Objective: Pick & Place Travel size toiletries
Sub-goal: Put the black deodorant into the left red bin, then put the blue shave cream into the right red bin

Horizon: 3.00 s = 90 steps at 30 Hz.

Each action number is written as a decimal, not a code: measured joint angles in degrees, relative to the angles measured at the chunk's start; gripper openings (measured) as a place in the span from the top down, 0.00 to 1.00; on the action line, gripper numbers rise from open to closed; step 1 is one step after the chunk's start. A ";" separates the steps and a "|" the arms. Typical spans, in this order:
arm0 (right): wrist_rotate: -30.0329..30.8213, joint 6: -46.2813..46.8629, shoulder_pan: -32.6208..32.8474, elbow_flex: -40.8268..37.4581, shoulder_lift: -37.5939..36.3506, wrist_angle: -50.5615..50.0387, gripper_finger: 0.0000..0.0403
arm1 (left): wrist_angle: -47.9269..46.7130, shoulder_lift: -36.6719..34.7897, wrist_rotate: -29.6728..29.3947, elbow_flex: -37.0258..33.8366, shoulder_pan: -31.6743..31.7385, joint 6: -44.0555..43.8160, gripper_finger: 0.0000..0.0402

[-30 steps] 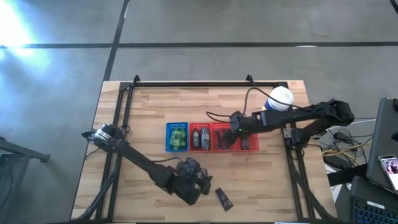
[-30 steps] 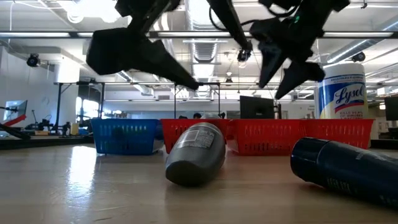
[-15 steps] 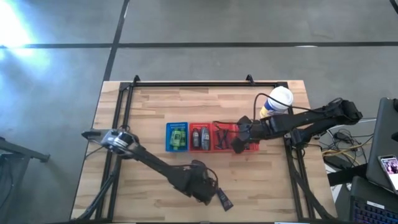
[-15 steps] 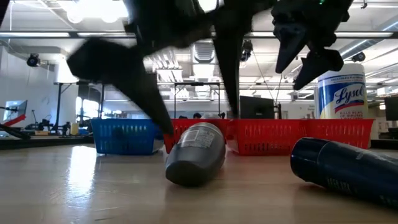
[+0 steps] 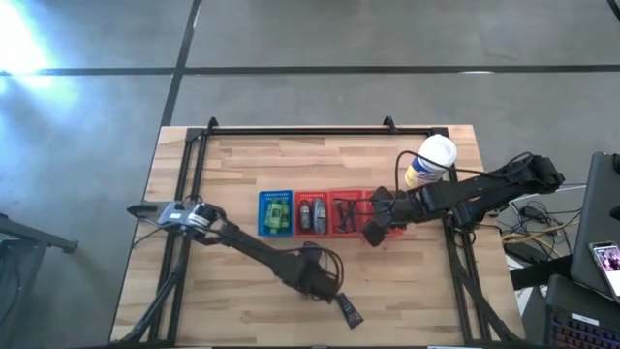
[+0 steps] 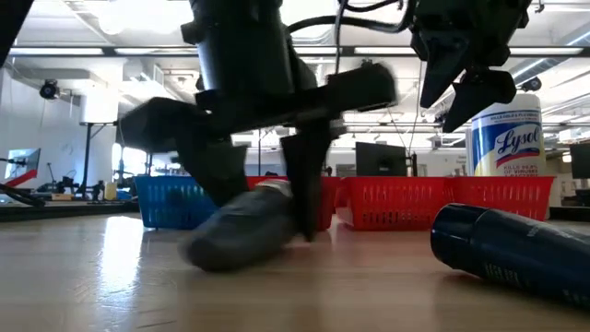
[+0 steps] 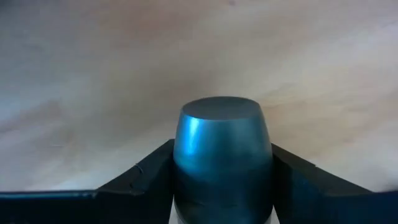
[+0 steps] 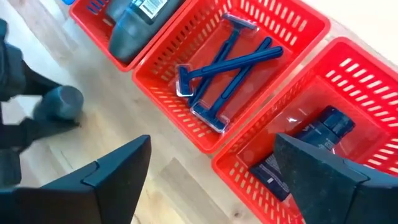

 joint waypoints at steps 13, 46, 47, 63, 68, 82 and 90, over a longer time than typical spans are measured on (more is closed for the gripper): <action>1.74 2.27 0.02 0.00 -2.67 -0.75 0.27 | -9.69 -19.41 -14.28 -3.45 8.27 4.53 0.48; 0.69 27.12 24.09 9.55 25.56 12.97 0.16 | 3.89 -24.31 -2.19 -8.08 7.15 39.61 0.04; 0.84 27.88 24.37 11.48 27.67 12.10 0.17 | 3.00 -24.68 -2.18 -8.51 5.58 39.84 0.04; -7.45 30.28 22.93 35.81 50.28 -3.51 0.35 | 2.10 -35.72 -7.91 -21.59 -8.27 35.55 0.05; -7.57 27.17 20.94 35.55 49.79 -4.12 0.66 | 3.97 -41.47 -8.06 -29.00 -8.85 32.17 0.05; 2.10 30.83 8.77 26.19 22.08 -25.46 0.91 | 10.23 -65.44 -15.10 -49.10 -14.69 25.88 0.05; 1.66 24.48 -7.08 7.05 8.82 -19.52 0.90 | 40.47 -81.34 -18.30 -65.11 -6.98 59.90 0.05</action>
